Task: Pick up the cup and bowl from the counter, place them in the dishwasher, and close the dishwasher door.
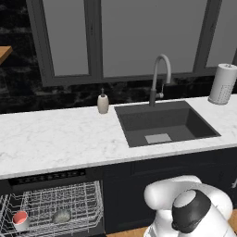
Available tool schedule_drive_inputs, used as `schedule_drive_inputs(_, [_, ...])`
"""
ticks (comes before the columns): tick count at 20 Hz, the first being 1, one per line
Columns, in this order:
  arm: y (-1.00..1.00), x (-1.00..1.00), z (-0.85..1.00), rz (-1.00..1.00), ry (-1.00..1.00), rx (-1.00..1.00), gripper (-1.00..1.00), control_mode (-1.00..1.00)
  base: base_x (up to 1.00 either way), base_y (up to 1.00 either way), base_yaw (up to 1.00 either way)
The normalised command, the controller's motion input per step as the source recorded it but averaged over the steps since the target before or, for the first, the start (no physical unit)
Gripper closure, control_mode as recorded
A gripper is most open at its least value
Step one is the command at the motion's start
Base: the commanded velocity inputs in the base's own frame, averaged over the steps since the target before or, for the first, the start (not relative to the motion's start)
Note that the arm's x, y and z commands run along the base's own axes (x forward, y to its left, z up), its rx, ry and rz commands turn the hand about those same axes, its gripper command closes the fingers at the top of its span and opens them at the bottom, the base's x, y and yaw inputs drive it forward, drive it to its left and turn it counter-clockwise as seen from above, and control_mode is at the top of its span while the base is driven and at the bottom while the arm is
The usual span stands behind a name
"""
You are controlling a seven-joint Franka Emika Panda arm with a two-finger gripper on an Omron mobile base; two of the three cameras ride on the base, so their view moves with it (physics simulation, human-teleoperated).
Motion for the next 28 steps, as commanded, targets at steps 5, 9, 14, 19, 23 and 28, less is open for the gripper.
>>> schedule_drive_inputs(5, [0.00, -0.09, -0.61, -0.14, -0.05, -0.07, -1.00, -1.00, 0.00, 0.00, 0.00])
schedule_drive_inputs(9, [0.38, -0.52, -0.63, -0.01, -0.12, -0.03, -1.00, -1.00, 0.00, 0.00, 0.00])
schedule_drive_inputs(14, [0.33, -0.39, -0.60, -0.02, -0.17, -0.07, -1.00, -1.00, 0.00, 0.00, 0.00])
schedule_drive_inputs(19, [0.00, 0.10, -0.81, -0.09, -0.13, -0.07, -1.00, -1.00, 0.00, 0.00, 0.00])
schedule_drive_inputs(23, [0.47, 0.32, -0.69, -0.06, -0.15, -0.03, -1.00, -1.00, 0.00, 0.00, 0.00])
schedule_drive_inputs(28, [0.86, 0.10, -0.46, -0.14, -0.03, -0.05, -1.00, -1.00, 0.00, 0.00, 0.00])
